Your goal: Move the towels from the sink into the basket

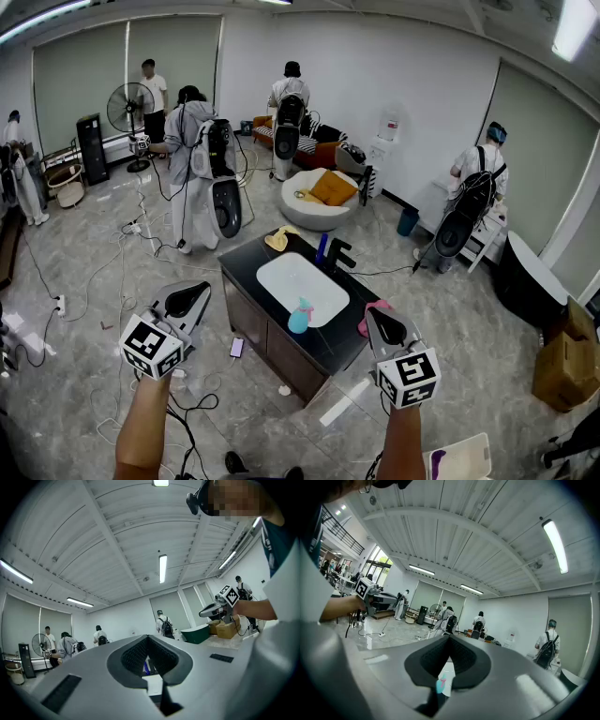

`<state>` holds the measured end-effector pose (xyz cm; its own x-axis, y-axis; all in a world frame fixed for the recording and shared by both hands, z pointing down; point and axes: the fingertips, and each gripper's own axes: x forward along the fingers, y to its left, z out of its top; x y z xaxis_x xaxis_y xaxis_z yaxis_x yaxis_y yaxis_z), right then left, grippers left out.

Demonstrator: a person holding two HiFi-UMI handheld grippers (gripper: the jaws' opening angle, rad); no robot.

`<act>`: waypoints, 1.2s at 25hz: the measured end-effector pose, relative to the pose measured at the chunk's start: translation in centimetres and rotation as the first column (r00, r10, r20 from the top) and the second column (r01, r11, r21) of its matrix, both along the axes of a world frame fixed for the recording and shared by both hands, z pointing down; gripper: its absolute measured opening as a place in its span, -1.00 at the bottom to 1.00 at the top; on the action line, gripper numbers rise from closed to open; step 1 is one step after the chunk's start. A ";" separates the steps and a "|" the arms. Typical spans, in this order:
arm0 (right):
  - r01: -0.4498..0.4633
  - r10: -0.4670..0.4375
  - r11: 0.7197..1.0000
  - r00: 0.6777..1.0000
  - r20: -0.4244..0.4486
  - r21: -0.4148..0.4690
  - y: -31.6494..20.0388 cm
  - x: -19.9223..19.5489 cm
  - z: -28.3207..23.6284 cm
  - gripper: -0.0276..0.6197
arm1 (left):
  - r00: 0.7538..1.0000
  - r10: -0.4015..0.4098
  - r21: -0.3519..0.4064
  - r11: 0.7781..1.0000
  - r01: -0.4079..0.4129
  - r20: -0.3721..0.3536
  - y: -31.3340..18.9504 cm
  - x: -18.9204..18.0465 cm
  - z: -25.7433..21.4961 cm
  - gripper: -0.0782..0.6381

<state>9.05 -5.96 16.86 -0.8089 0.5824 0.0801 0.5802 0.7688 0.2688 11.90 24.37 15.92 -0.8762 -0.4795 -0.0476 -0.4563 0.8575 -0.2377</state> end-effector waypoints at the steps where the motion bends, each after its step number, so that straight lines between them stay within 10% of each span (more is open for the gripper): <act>1: 0.000 0.000 1.000 1.000 -0.001 0.000 0.1 0.0 -0.1 -0.89 | 1.000 0.000 0.000 1.000 0.000 0.000 0.1 0.0 -0.1 -0.76; 30: -0.054 0.055 0.998 0.998 0.029 -0.023 8.9 -3.3 0.8 -0.89 | 0.998 0.070 0.012 0.997 -0.070 0.003 8.2 -4.7 1.0 -0.76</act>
<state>5.72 2.97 17.65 -0.8414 0.5387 0.0436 0.5293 0.8050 0.2679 7.23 32.62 16.90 -0.8405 -0.5389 -0.0559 -0.5146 0.8264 -0.2287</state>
